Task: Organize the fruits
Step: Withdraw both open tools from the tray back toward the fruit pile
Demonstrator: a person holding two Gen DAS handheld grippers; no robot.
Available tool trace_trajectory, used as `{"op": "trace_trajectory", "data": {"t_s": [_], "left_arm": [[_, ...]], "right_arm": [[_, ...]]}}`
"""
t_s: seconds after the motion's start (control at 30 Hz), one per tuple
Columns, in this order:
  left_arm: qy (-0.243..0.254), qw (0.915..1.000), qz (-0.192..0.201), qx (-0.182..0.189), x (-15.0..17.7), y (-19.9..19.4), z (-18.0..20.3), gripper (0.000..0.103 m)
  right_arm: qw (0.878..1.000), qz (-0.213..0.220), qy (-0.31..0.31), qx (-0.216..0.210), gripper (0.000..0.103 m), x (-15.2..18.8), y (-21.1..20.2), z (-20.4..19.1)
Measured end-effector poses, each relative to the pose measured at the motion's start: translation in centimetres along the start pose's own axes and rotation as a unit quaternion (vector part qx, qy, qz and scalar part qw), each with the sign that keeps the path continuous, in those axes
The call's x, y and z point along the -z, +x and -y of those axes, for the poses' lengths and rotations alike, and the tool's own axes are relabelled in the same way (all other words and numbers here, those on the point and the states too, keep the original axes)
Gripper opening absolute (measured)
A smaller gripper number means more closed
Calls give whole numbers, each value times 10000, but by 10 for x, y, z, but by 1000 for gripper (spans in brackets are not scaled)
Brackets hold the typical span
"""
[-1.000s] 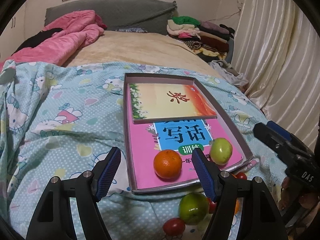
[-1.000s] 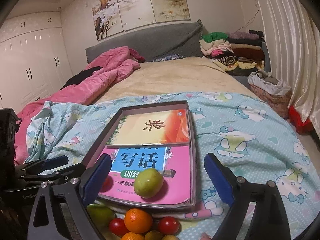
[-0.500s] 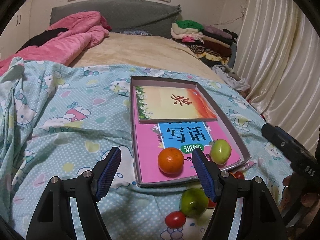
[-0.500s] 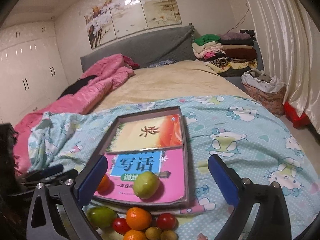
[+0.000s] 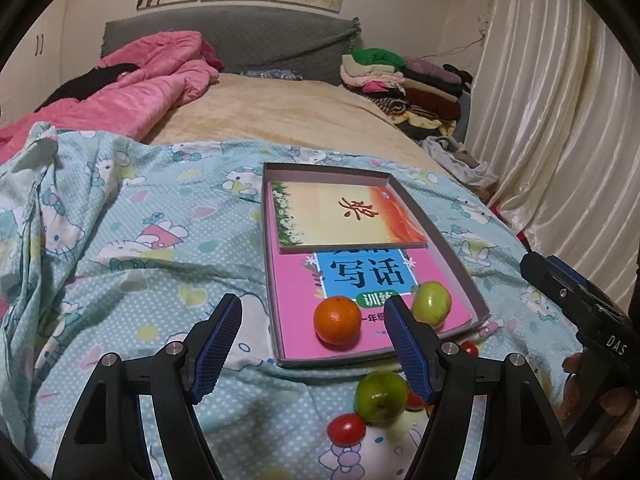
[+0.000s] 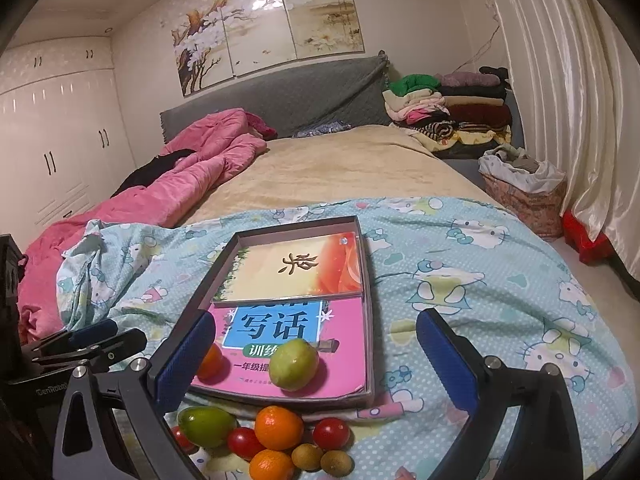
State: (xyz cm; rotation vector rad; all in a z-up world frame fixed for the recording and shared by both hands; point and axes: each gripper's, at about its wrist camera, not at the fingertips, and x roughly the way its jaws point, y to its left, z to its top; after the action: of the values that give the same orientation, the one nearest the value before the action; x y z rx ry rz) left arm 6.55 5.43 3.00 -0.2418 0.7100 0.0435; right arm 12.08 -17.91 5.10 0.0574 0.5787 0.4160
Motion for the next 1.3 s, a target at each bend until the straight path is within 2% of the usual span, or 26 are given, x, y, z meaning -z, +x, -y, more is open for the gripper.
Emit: {"op": "trace_trajectory", "data": {"t_s": [0.27, 0.5, 0.73, 1.3], "left_arm": [[309, 9992, -208, -134, 5, 1, 10, 75], [463, 9982, -384, 66, 10, -1, 15, 75], [404, 9969, -615, 294, 14, 1, 16, 75], [783, 9930, -831, 314, 25, -1, 31, 75]], "right_arm": [[9997, -220, 86, -71, 102, 5, -2, -3], [9986, -416, 277, -172, 102, 12, -3, -1], [9968, -696, 341, -215, 102, 21, -1, -5], [9934, -1111, 249, -112, 102, 41, -2, -12]]}}
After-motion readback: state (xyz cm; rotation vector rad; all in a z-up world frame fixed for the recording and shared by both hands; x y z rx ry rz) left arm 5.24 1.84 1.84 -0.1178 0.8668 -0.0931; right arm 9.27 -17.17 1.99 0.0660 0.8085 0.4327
